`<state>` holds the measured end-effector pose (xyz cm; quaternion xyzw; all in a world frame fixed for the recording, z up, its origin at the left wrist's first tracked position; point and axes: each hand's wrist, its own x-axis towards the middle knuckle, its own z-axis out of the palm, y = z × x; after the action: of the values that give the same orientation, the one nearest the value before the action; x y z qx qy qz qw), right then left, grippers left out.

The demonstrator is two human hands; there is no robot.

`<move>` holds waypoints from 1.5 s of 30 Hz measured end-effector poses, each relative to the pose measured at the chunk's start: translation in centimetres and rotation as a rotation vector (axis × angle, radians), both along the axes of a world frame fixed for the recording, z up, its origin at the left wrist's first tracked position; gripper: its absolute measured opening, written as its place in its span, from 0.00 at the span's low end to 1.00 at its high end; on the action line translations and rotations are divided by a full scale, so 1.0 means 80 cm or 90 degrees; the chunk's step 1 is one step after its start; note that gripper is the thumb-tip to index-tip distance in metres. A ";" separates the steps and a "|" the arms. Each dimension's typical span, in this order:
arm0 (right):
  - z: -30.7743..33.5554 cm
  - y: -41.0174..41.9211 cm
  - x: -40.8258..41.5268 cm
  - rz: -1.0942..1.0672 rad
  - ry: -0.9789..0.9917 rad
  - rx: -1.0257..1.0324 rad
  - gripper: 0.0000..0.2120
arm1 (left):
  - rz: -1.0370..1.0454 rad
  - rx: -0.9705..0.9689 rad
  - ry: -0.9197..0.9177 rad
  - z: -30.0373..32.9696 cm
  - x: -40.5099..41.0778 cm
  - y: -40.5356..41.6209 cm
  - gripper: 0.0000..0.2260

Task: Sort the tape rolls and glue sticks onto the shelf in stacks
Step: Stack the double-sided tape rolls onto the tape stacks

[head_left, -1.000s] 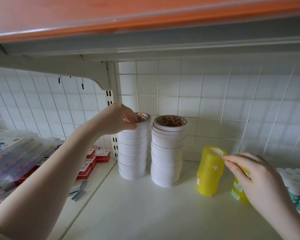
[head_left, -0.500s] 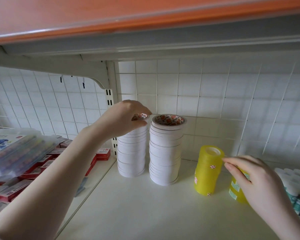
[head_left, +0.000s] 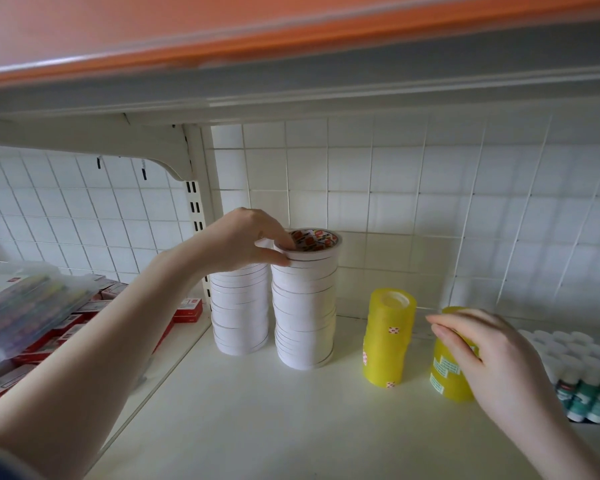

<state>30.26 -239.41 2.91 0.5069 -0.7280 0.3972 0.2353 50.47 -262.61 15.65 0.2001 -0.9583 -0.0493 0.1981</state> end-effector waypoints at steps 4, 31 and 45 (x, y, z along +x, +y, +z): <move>0.001 -0.001 -0.004 0.014 -0.005 -0.010 0.13 | 0.016 0.033 -0.017 0.010 -0.005 0.005 0.09; -0.043 0.172 -0.014 -0.296 0.096 0.040 0.14 | 0.067 -0.100 0.220 -0.150 -0.008 0.190 0.18; -0.064 0.446 -0.099 -0.581 0.094 0.103 0.14 | -0.134 0.002 0.139 -0.191 -0.208 0.447 0.22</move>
<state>22.36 -203.69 -2.22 0.1787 -0.8863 0.1580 0.3969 33.84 -226.83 0.38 0.0920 -0.9467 -0.0930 0.2945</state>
